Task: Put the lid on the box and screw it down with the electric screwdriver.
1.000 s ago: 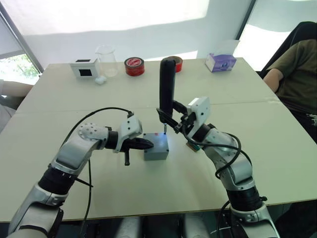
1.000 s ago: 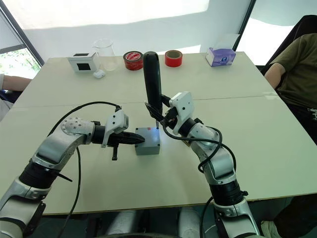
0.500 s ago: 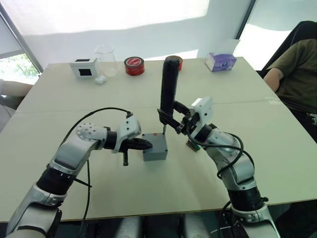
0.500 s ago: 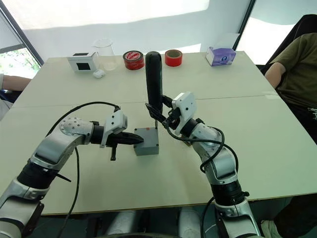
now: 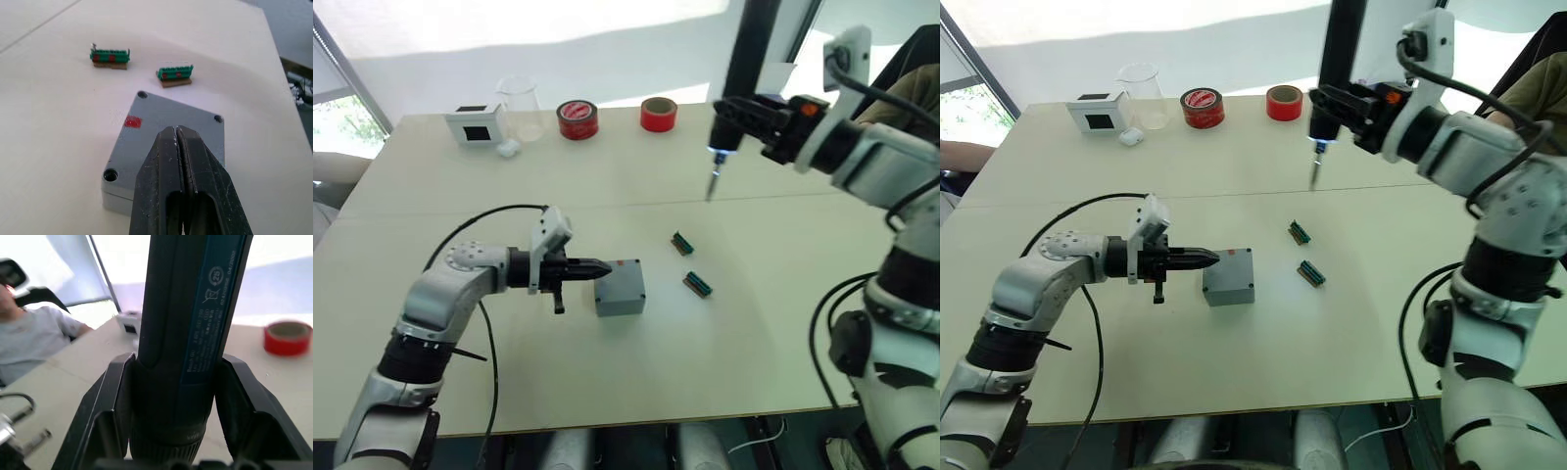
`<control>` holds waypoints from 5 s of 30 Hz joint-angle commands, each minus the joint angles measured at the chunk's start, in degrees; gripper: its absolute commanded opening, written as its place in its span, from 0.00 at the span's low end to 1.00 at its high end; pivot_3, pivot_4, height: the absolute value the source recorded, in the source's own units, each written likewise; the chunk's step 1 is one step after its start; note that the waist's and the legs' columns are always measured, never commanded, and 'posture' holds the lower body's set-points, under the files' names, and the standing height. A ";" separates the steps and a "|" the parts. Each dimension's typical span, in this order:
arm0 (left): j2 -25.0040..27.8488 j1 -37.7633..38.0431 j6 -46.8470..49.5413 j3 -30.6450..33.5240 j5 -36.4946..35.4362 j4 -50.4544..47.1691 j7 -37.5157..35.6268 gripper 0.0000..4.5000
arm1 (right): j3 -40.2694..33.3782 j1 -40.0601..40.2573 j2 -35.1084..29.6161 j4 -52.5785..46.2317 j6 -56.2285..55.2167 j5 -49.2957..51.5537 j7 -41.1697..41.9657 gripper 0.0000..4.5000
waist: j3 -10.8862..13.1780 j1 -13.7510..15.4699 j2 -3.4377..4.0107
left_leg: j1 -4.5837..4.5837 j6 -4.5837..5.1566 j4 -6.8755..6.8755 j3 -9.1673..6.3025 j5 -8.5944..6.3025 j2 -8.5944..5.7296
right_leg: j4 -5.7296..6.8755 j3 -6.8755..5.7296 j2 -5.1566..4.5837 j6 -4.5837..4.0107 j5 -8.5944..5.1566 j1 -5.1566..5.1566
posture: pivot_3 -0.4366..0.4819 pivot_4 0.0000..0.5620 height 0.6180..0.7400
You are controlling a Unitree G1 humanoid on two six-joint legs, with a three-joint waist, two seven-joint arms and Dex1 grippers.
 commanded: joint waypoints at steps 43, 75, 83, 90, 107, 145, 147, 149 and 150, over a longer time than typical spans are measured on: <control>9.07 3.00 -5.56 2.64 3.02 1.08 4.78 0.00 | 28.45 21.81 -16.83 -24.73 -22.15 -16.14 35.55 0.99 | 0.42 0.45 0.07 | -0.75 0.05 0.36 0.17 0.02 0.05 | 0.24 -0.02 0.28 0.32 0.13 -0.69 | 0.48 0.27 1.00; -0.33 -2.91 -13.28 -7.38 15.05 11.86 4.09 0.00 | 36.42 30.35 0.59 -30.84 -23.04 -19.24 30.40 0.99 | 0.29 0.06 -0.29 | -0.73 -0.07 0.91 0.05 0.09 0.00 | 0.88 -0.01 0.30 0.35 0.14 -0.71 | 0.48 0.27 1.00; 5.43 2.67 -12.05 -5.51 15.25 9.39 2.24 0.00 | 28.53 32.79 -5.54 -32.47 -22.91 -15.27 33.60 0.99 | 0.30 0.14 -0.29 | -0.74 0.04 1.09 0.03 0.02 0.02 | 0.94 -0.01 0.30 0.34 0.14 -0.64 | 0.48 0.27 1.00; 4.62 6.31 -8.22 -5.90 13.49 2.83 2.70 0.00 | 32.69 30.79 -4.28 -25.84 -28.88 -22.53 32.04 0.99 | 0.30 0.23 -0.29 | -0.74 0.06 1.15 0.05 0.01 0.02 | 0.97 0.00 0.26 0.35 0.15 -0.63 | 0.48 0.27 1.00; -1.66 1.03 -9.68 -7.34 15.35 6.18 5.44 0.00 | 38.54 32.82 0.26 -24.48 -31.57 -26.71 32.96 0.99 | 0.30 0.05 -0.29 | -0.74 0.06 1.18 0.04 0.01 0.00 | 0.99 0.00 0.28 0.35 0.15 -0.63 | 0.48 0.27 1.00; 8.47 -3.71 4.65 5.29 -0.76 -2.70 1.23 0.00 | 25.49 14.43 12.71 27.01 -57.82 -40.74 24.05 0.58 | 0.32 -0.42 -0.26 | -0.74 -0.31 1.14 0.13 0.22 0.00 | 1.01 0.03 0.30 0.35 0.15 -0.67 | 0.48 0.27 1.00; 8.49 -3.27 5.17 5.45 -1.27 -3.58 1.89 0.00 | 25.25 14.02 13.69 27.85 -58.73 -41.07 24.54 0.58 | 0.32 -0.42 -0.26 | -0.74 -0.31 1.14 0.13 0.22 0.01 | 1.02 0.04 0.31 0.35 0.15 -0.67 | 0.48 0.27 1.00; 8.77 -2.25 5.12 5.54 -1.45 -4.01 2.19 0.00 | 25.10 14.22 14.03 27.58 -58.93 -41.33 25.10 0.58 | 0.32 -0.34 -0.26 | -0.74 -0.32 1.14 0.12 0.23 0.01 | 1.03 0.04 0.31 0.35 0.15 -0.68 | 0.48 0.27 1.00; 8.86 -1.80 5.11 5.53 -1.55 -4.26 2.38 0.00 | 25.00 14.32 14.11 27.45 -58.91 -41.44 25.28 0.58 | 0.32 -0.28 -0.26 | -0.74 -0.33 1.14 0.11 0.23 0.01 | 1.03 0.04 0.31 0.35 0.15 -0.68 | 0.48 0.27 1.00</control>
